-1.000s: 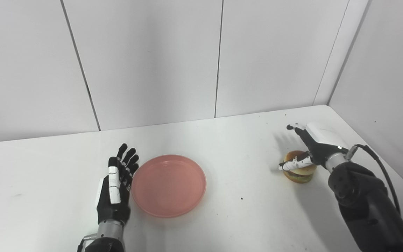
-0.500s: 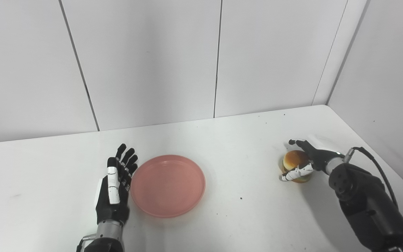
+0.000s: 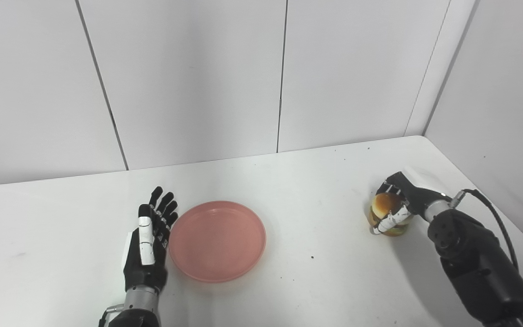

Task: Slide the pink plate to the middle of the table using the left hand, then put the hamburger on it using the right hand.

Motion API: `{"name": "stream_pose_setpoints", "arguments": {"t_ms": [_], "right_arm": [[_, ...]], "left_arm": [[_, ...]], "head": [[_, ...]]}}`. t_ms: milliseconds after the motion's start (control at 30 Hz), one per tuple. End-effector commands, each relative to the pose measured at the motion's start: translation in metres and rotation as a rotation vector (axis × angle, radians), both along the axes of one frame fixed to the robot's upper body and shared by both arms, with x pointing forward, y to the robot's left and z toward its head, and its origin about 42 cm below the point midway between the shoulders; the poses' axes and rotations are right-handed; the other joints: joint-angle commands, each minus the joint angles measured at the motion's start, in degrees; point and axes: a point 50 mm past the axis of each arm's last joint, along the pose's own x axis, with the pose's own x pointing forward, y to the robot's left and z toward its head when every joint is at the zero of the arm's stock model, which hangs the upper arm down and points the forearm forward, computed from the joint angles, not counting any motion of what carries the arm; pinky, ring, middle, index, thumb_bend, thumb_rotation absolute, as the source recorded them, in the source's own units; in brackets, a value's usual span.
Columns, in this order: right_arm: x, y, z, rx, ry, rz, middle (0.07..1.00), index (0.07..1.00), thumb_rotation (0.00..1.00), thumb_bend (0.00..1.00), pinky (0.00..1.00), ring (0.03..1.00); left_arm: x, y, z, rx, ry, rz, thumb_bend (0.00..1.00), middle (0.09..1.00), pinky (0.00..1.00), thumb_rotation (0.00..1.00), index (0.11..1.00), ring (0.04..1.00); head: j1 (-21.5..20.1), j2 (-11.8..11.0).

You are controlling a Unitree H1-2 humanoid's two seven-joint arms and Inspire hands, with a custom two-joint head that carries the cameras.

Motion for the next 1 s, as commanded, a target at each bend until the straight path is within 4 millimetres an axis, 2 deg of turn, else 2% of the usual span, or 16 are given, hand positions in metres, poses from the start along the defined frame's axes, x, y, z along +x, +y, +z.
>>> {"name": "stream_pose_setpoints", "arguments": {"t_ms": [0, 333, 567, 700, 833, 967], "right_arm": [[0.003, 0.0, 0.024, -0.038, -0.12, -0.014, 0.436, 0.528, 0.0, 0.52, 0.33, 0.371], [-0.002, 0.02, 0.036, 0.057, -0.352, 0.022, 0.429, 0.539, 0.0, 0.52, 0.29, 0.348], [0.003, 0.053, 0.038, 0.108, -0.46, 0.196, 0.435, 0.535, 0.0, 0.52, 0.26, 0.335], [0.009, 0.069, 0.04, 0.127, -0.458, 0.298, 0.446, 0.529, 0.0, 0.52, 0.29, 0.37], [0.013, 0.099, 0.051, 0.145, -0.432, 0.4, 0.453, 0.519, 0.0, 0.52, 0.32, 0.405], [0.015, 0.125, 0.063, 0.212, -0.386, 0.497, 0.459, 0.512, 0.0, 0.52, 0.32, 0.397]], "left_arm": [[-0.021, 0.011, -0.036, 0.01, 0.094, 0.02, 0.76, 0.916, 0.93, 1.0, 0.912, 0.919], [-0.022, 0.005, -0.037, 0.009, 0.089, 0.002, 0.75, 0.923, 0.94, 1.0, 0.922, 0.928], [-0.022, -0.009, -0.036, 0.012, 0.103, 0.001, 0.74, 0.93, 0.95, 1.0, 0.929, 0.936], [-0.023, -0.017, -0.036, 0.027, 0.094, -0.003, 0.73, 0.937, 0.95, 1.0, 0.939, 0.94], [-0.022, -0.025, -0.034, 0.021, 0.102, 0.002, 0.73, 0.934, 0.96, 1.0, 0.938, 0.937], [-0.023, -0.032, -0.034, 0.02, 0.104, 0.009, 0.74, 0.932, 0.96, 1.0, 0.938, 0.931]], "head": [[0.1, 0.0], [2.5, -0.2], [7.0, -0.5], [9.2, -0.6], [10.9, -0.5], [13.5, -0.3]]}}
